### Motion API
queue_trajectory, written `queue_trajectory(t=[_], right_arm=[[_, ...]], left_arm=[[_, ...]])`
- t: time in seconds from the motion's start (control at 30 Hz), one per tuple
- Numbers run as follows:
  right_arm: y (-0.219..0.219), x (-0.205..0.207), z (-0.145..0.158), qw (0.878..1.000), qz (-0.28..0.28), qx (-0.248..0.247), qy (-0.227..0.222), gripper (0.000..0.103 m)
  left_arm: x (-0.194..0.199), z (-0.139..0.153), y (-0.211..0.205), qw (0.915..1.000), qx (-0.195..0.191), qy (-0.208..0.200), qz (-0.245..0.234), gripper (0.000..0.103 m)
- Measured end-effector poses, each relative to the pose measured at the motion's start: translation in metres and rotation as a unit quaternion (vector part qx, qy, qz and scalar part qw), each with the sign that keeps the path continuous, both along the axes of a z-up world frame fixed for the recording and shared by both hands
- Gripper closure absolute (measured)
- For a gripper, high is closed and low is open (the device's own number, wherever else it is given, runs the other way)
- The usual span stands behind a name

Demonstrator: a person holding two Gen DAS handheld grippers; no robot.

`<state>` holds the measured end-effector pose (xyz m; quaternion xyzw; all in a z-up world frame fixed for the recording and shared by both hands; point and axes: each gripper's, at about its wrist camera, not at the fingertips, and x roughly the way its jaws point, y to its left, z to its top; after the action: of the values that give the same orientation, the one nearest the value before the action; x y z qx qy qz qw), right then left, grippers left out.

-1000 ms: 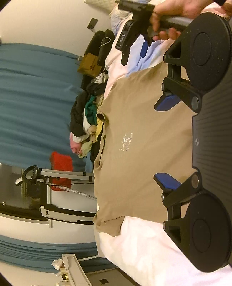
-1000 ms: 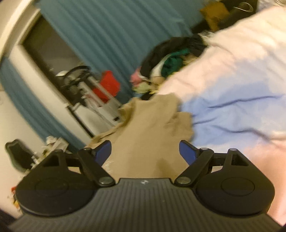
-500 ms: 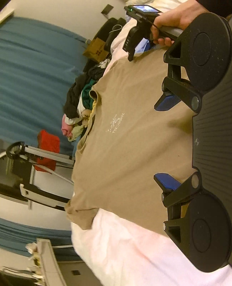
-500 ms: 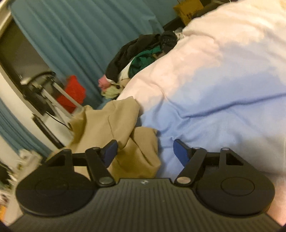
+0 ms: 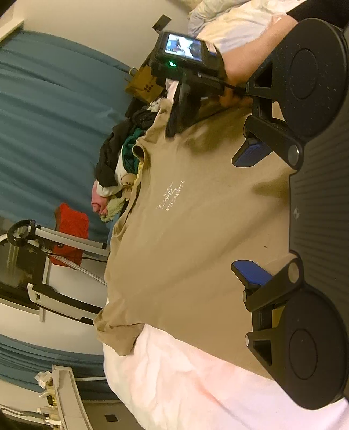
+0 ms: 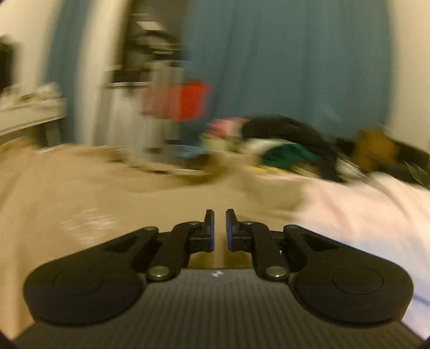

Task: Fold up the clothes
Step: 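Grasp the shirt sleeve with the right gripper and lift it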

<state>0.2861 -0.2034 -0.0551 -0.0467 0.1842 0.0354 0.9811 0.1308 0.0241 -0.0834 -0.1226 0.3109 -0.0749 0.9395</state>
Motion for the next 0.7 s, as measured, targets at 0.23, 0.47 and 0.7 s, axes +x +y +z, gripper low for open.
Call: queue_trajectory(t=[0.23,0.47,0.7], right_arm=[[0.026,-0.017,0.004,0.994,0.107,-0.010,-0.025,0.090],[-0.091,-0.024,0.017,0.939,-0.015,0.341,-0.039,0.033],[-0.167,-0.022,-0.028,0.859,-0.148,0.490,0.023,0.043]], left_arm=[[0.002,-0.001,-0.003,1.0000,-0.006,0.002,0.000,0.025],[-0.001,0.000,-0.005,0.9999,-0.010,0.001,-0.010,0.025],[-0.002,-0.002,-0.008,0.9998,-0.014,0.003,-0.015,0.025]])
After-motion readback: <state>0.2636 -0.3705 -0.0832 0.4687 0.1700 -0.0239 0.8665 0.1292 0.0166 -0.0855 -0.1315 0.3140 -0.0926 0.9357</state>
